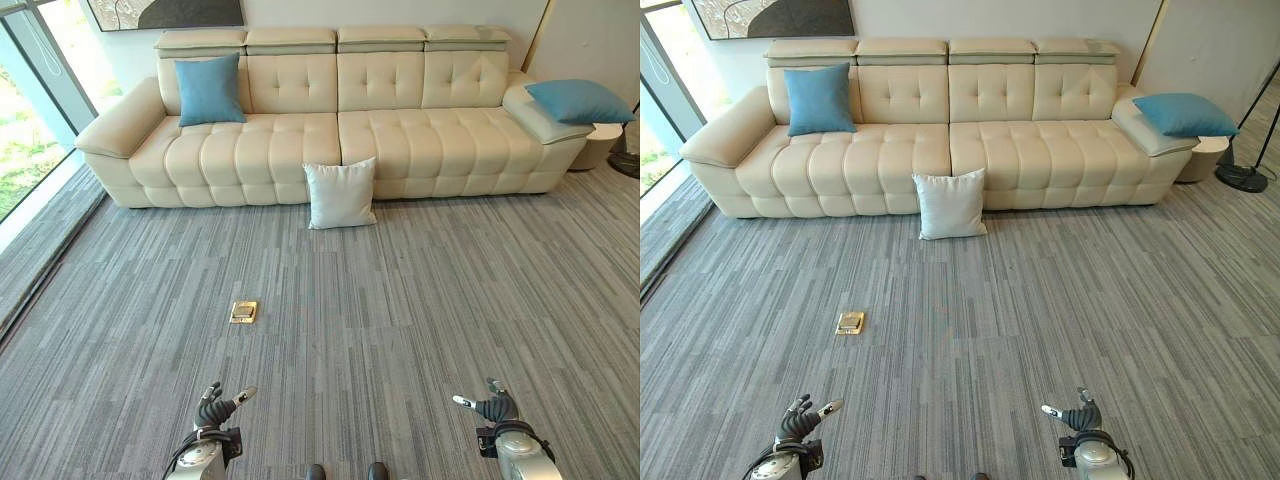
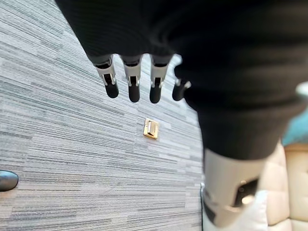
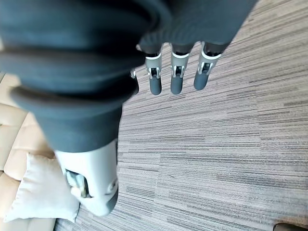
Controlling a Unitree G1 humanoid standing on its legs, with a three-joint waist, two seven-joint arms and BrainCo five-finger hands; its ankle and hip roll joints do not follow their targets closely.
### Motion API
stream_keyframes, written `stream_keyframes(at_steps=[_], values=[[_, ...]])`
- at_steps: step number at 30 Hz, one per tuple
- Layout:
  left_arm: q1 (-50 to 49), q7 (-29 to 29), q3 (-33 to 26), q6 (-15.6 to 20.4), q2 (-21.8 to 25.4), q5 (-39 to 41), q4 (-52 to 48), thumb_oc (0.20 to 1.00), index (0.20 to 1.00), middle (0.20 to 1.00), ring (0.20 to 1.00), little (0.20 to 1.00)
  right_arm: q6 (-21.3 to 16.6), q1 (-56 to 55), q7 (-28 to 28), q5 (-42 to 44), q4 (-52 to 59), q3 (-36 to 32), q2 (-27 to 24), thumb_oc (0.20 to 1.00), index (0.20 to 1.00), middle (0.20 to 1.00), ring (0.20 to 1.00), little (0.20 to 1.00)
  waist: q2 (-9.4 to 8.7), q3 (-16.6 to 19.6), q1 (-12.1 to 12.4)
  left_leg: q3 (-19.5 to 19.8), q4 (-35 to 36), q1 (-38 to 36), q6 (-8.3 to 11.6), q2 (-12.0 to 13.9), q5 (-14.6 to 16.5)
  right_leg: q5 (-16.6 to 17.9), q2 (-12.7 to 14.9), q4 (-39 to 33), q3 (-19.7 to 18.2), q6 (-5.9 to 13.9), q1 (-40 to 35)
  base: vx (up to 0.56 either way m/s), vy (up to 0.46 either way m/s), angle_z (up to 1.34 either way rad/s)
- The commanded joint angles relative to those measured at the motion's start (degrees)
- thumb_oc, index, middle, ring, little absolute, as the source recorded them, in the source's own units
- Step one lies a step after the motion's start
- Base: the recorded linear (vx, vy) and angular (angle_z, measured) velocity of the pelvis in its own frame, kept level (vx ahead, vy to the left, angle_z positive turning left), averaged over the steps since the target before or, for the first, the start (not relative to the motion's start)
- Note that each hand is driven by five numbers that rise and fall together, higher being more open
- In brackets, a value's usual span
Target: Pick up all the scattered cushions and arrange them neatly on the sofa.
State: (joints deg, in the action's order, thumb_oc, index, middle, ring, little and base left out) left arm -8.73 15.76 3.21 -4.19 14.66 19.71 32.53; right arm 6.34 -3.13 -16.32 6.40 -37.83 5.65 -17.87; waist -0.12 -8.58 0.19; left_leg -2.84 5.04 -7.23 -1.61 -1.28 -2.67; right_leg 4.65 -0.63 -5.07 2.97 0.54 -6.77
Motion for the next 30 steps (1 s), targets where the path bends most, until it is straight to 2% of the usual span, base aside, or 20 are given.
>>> stream_keyframes(at_steps=[1, 16, 30], values=[[3.14, 1.10, 0.49, 1.59, 0.01, 0.12, 2.72, 1.000, 1.000, 1.000, 1.000, 1.000, -1.93, 2.01, -1.93, 1.78, -0.14, -1.97, -0.40, 1.000, 1.000, 1.000, 1.000, 1.000, -0.52, 1.59, -0.35, -0.30, -0.04, -1.63, 1.80, -1.15, 5.89, -8.99, 0.44, 0.07, 1.23, 2.50, -2.45, 0.00, 0.000, 0.00], [3.15, -0.54, 2.48, 0.32, -0.33, 0.73, 3.54, 1.000, 1.000, 1.000, 1.000, 1.000, -1.22, 1.60, -0.53, 4.98, -2.64, -1.45, 0.82, 1.000, 1.000, 1.000, 1.000, 1.000, -0.35, 1.41, -0.60, -0.36, -0.04, -1.19, 1.87, -1.17, 5.74, -8.65, 0.70, 0.07, 1.38, 2.57, -2.04, 0.00, 0.000, 0.00], [3.15, -0.65, 2.02, 0.14, 0.44, -0.58, 3.67, 1.000, 1.000, 1.000, 1.000, 1.000, -1.01, 1.75, -0.41, 4.41, -1.92, -1.45, 0.32, 1.000, 1.000, 1.000, 1.000, 1.000, -0.18, 1.46, -0.42, 0.07, -0.04, -1.39, 1.97, -1.12, 5.87, -8.98, 0.69, 0.07, 1.73, 2.53, -2.48, 0.00, 0.000, 0.00]])
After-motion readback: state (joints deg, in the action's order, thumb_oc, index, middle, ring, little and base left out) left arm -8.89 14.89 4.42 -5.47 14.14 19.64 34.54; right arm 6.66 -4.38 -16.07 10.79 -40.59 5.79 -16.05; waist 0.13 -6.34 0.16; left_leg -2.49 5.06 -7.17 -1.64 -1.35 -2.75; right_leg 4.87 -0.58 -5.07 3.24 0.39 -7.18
